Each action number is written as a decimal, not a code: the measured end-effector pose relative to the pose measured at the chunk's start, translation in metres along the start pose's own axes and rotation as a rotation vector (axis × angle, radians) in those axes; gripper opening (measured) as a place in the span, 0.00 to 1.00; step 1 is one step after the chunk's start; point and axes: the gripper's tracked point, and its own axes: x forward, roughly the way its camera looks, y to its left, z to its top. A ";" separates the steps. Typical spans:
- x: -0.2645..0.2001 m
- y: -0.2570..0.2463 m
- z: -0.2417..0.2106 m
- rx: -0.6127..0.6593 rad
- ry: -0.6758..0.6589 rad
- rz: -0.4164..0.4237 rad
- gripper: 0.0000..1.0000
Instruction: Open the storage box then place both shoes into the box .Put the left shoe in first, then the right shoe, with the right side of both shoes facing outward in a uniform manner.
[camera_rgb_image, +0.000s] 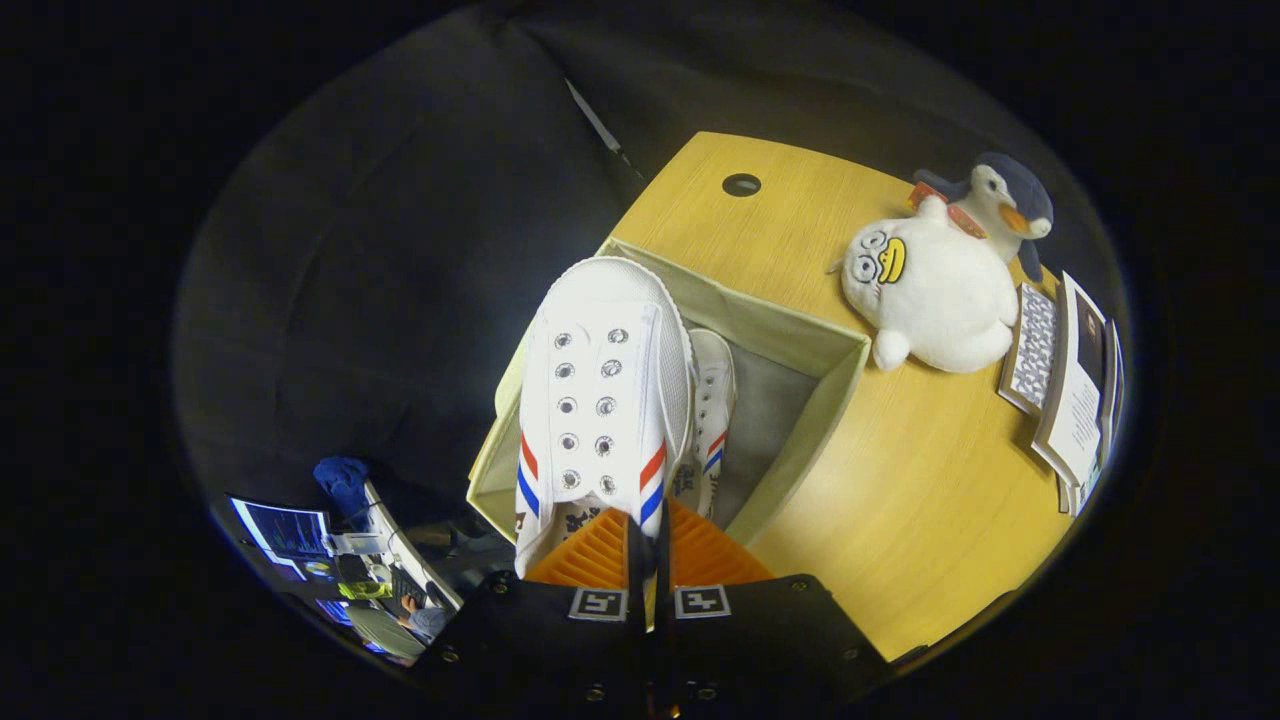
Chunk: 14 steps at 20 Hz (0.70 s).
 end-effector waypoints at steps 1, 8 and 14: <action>0.005 -0.001 0.000 -0.006 0.009 -0.020 0.03; -0.014 0.031 0.015 -0.022 -0.055 0.071 0.30; -0.105 -0.011 0.023 -0.095 -0.379 0.019 0.98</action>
